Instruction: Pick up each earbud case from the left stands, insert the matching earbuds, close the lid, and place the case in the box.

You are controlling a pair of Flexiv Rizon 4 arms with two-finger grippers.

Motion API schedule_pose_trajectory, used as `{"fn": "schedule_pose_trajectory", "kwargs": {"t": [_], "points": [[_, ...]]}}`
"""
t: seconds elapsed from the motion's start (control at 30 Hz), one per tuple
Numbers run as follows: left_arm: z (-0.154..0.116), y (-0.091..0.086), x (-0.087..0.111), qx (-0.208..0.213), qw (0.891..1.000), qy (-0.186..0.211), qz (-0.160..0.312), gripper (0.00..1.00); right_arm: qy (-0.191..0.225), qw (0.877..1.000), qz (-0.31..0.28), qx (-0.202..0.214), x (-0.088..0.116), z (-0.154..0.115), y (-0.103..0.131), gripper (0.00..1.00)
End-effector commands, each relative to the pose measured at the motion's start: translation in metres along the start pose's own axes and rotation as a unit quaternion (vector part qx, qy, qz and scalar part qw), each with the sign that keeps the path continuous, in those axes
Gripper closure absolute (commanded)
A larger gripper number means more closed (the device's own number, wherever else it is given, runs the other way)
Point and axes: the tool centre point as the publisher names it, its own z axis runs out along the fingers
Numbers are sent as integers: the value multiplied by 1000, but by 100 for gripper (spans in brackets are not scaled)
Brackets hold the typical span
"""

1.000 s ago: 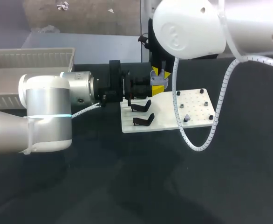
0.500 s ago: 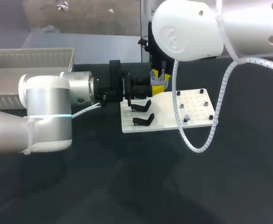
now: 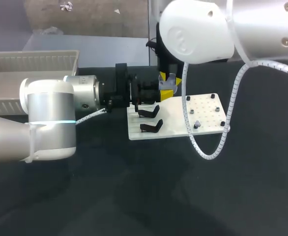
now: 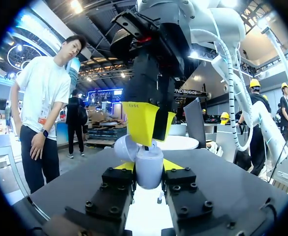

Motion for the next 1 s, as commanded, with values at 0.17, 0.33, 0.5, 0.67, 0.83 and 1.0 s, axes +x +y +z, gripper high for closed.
{"fn": "schedule_pose_trajectory", "kwargs": {"t": [0.17, 0.33, 0.5, 0.67, 0.83, 1.0], "points": [[0, -1, 1, -3, 1000, -2, 2, 100, -27, 999, -20, -25, 14, -14, -19, 0], [0, -1, 1, -3, 1000, -2, 2, 100, -66, 995, -28, -65, 20, -17, -38, 0], [0, -1, 1, -3, 1000, -2, 2, 100, -112, 987, -45, -108, 25, -16, -56, 0], [0, -1, 1, -3, 1000, -2, 2, 100, -121, 985, -52, -112, 30, -9, -71, 0], [0, -1, 1, -3, 1000, -2, 2, 100, -121, 985, -62, -103, 33, 6, -79, 0], [0, -1, 1, -3, 1000, -2, 2, 100, -121, 986, -60, -97, 34, 26, -89, 0]]}}
